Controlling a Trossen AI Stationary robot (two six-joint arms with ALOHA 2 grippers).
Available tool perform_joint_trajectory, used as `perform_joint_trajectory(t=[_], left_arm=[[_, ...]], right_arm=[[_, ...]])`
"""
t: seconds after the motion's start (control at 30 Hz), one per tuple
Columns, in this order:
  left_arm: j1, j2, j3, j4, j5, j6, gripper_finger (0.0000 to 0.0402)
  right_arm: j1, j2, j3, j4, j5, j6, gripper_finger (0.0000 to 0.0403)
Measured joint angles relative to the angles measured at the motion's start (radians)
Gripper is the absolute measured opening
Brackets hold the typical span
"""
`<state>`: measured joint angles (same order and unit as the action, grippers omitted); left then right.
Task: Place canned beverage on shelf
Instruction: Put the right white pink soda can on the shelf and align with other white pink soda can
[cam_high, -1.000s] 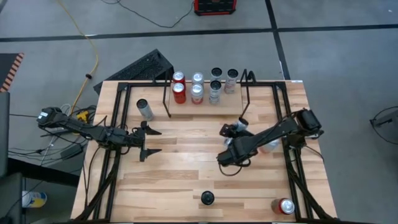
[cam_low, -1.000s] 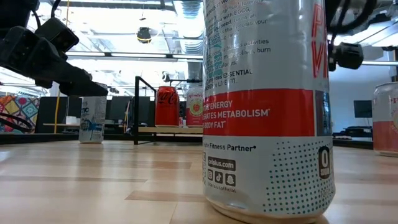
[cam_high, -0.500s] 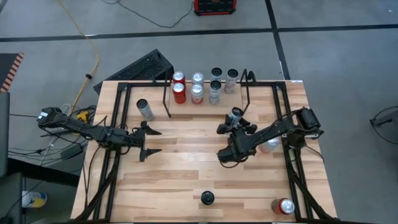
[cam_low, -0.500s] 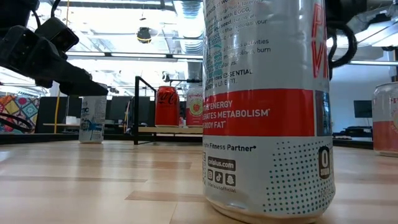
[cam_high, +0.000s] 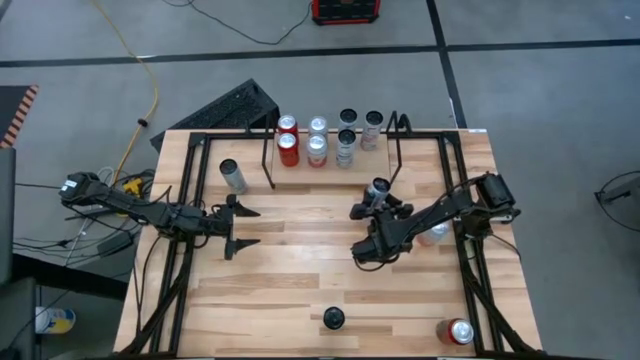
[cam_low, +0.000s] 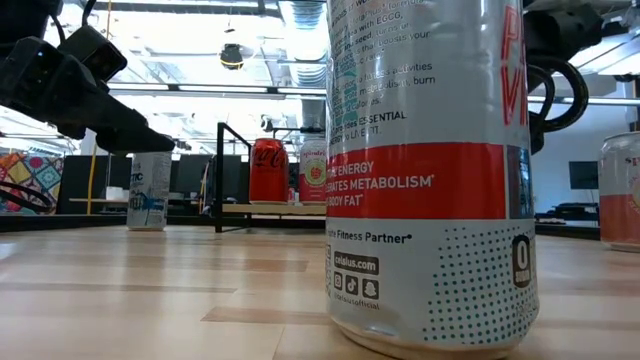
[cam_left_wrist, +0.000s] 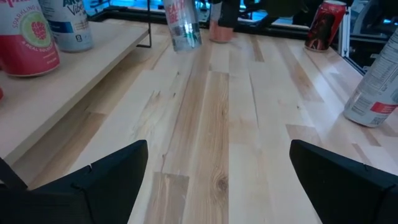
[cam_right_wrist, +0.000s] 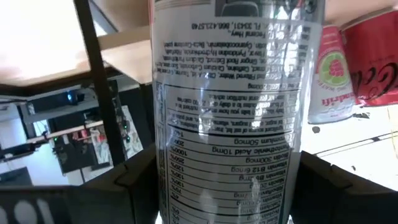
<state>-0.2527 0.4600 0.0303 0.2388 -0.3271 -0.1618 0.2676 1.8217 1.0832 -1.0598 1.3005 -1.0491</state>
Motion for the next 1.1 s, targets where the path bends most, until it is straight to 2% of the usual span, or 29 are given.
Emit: perform_joint_trajectory(t=[0.23, 0.47, 0.57, 1.1], left_arm=[[0.000, 0.000, 0.000, -0.001, 0.001, -0.007, 0.0379], [0.000, 0.000, 0.000, -0.005, 0.000, 0.001, 0.0379], [0.000, 0.000, 0.000, -0.005, 0.000, 0.003, 0.0379], [0.000, 0.000, 0.000, -0.005, -0.002, 0.003, 0.0379]], right_arm=[[0.005, 0.000, -0.001, 0.124, -0.042, -0.043, 0.0295], [0.014, -0.002, 0.000, 0.190, -0.030, -0.051, 0.0359], [0.014, -0.002, 0.000, 0.190, -0.031, -0.051, 0.0373], [0.070, -0.002, 0.000, 0.277, -0.001, -0.052, 0.0366]])
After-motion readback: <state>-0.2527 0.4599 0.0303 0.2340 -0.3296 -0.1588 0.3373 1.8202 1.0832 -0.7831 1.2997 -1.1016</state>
